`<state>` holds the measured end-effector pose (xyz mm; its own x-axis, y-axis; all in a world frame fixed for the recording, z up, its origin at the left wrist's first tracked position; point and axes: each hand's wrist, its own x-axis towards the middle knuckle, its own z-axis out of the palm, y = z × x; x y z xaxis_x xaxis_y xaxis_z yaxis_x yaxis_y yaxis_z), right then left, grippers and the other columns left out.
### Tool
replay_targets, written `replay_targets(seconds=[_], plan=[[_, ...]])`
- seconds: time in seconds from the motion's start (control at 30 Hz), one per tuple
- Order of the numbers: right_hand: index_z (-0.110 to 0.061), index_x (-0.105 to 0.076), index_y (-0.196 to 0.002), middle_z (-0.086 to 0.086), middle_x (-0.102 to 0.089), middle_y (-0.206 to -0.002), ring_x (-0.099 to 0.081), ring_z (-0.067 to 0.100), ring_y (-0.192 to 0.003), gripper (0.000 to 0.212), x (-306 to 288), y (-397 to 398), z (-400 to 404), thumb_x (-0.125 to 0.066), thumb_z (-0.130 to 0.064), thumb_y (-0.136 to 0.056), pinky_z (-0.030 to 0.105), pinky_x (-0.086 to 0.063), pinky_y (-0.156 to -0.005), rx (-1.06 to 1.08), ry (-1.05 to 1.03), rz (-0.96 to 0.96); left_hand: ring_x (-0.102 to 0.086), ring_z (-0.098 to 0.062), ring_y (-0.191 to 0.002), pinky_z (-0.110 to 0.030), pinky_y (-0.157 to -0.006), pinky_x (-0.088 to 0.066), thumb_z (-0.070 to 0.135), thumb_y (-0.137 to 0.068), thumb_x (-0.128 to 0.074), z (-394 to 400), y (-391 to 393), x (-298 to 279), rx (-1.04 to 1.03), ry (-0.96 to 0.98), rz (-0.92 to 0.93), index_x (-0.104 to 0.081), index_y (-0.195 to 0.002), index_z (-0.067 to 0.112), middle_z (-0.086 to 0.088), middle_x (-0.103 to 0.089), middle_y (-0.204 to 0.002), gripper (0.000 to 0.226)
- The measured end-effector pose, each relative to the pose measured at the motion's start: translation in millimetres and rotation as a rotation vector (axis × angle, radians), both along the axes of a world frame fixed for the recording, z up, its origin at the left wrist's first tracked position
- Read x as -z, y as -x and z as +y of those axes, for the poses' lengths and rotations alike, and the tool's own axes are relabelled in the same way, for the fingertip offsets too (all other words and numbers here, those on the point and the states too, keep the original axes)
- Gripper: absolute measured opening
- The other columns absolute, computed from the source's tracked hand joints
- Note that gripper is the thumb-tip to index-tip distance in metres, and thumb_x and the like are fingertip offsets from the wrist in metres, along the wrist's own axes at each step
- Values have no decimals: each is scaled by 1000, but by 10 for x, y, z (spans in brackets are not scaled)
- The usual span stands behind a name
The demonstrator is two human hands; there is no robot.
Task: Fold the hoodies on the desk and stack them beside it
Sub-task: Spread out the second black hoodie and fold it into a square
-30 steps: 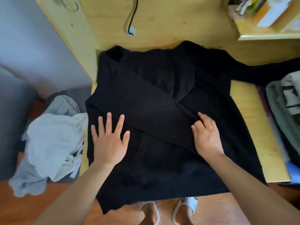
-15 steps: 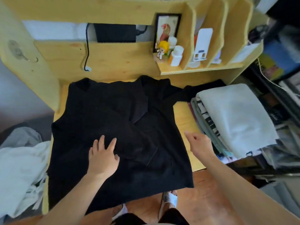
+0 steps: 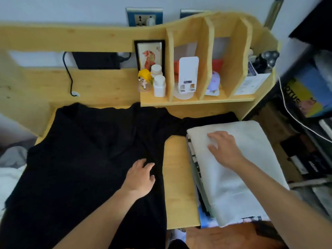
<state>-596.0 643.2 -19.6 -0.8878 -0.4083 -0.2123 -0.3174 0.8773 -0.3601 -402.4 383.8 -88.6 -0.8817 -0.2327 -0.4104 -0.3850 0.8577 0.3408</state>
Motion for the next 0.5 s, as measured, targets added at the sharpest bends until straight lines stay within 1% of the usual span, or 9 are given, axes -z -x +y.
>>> replay_targets(seconds=[0.07,0.2,0.27,0.3,0.33,0.37,0.4,0.43,0.5], plan=[[-27,-42,-149,-1,-33,-154,-30,25,-138,50,225,-48,85,-50,-38,-101,38,-29,-115,-23,17,19,-21,-24,-153,-42,-123,-26,35,-103,-50,195,347,12,42,0,53,-31,-158,22,-6,-27,-164,60],[-35,-33,-154,-7,-29,-157,-27,15,-140,60,508,-143,221,-24,-57,-99,37,-27,-118,-9,61,105,-31,-25,-148,-41,-121,-31,26,-100,-55,250,1341,82,3,-42,246,-24,-160,16,-8,-30,-162,68],[-37,-34,-153,-11,-29,-157,-26,11,-141,63,555,-99,193,-23,-59,-95,33,-23,-117,13,118,97,-36,-29,-146,-44,-119,-34,31,-98,-61,184,1825,207,-26,0,270,-20,-161,15,-11,-35,-160,77],[-38,-35,-152,-12,-29,-156,-25,9,-141,63,565,-77,187,-26,-59,-93,31,-21,-117,23,156,83,-43,-31,-140,-45,-115,-38,36,-97,-62,144,1999,281,-31,39,240,-20,-160,15,-13,-43,-154,79],[-38,-36,-151,-14,-29,-155,-24,8,-141,62,563,-60,190,-30,-59,-93,30,-20,-117,30,195,66,-52,-31,-131,-45,-109,-44,39,-98,-62,110,2114,335,-18,88,192,-25,-159,17,-13,-54,-144,75],[-39,-37,-151,-16,-29,-155,-23,7,-141,59,564,-42,199,-36,-57,-94,30,-19,-118,31,227,40,-60,-30,-120,-45,-101,-48,39,-99,-58,84,2163,357,2,126,164,-36,-155,20,-11,-63,-132,63],[-40,-39,-149,-17,-30,-154,-23,6,-140,56,560,-27,212,-43,-52,-96,31,-20,-119,31,257,14,-64,-28,-109,-43,-94,-51,34,-101,-55,69,2156,361,15,138,206,-48,-147,23,-8,-69,-123,48],[-40,-40,-148,-18,-30,-153,-24,6,-140,53,550,-13,220,-50,-47,-96,33,-22,-119,37,283,-9,-65,-27,-101,-43,-88,-53,28,-102,-54,65,2088,328,3,131,308,-59,-138,24,-5,-73,-115,36],[-40,-44,-145,-18,-33,-150,-27,6,-138,51,497,5,214,-57,-40,-96,36,-25,-119,65,323,-47,-62,-23,-93,-43,-82,-53,18,-99,-60,99,1788,192,-62,93,567,-71,-123,21,-1,-73,-106,27]])
